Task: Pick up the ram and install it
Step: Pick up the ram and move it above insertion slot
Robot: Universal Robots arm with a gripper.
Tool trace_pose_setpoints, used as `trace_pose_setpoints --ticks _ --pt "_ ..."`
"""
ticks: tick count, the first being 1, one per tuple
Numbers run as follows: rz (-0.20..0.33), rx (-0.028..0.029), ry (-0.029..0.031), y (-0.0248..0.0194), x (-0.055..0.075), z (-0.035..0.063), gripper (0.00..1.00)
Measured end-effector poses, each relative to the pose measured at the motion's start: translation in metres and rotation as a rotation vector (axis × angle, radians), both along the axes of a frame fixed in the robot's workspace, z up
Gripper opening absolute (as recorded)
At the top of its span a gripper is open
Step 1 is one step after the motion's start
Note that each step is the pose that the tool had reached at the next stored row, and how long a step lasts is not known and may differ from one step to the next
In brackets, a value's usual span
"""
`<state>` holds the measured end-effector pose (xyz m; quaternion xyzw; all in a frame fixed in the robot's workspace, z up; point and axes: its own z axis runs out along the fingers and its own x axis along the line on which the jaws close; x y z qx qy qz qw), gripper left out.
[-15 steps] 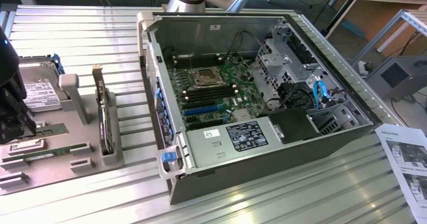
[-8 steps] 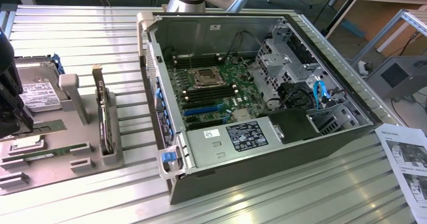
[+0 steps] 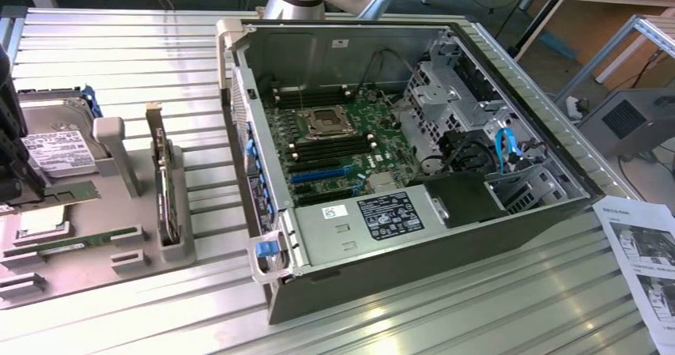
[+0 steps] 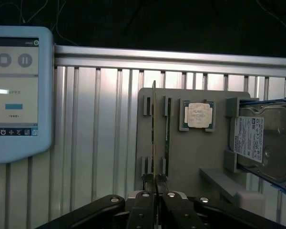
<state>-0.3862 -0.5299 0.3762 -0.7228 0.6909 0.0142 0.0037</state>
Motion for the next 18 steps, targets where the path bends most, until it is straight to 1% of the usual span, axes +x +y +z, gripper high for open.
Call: trace_pose_setpoints --ticks 5,7,13,15,18 --pt "0.000 0.0000 0.0000 0.0000 0.000 0.0100 0.13" --pt "0.000 0.0000 -0.0001 0.0000 0.000 0.0126 0.13" --pt "0.000 -0.0002 0.0002 0.0000 0.000 0.0129 0.13" --pt "0.000 -0.0002 0.0003 0.0000 0.003 0.0129 0.13" --pt "0.000 -0.0001 0.0009 0.0000 0.012 0.0128 0.13"
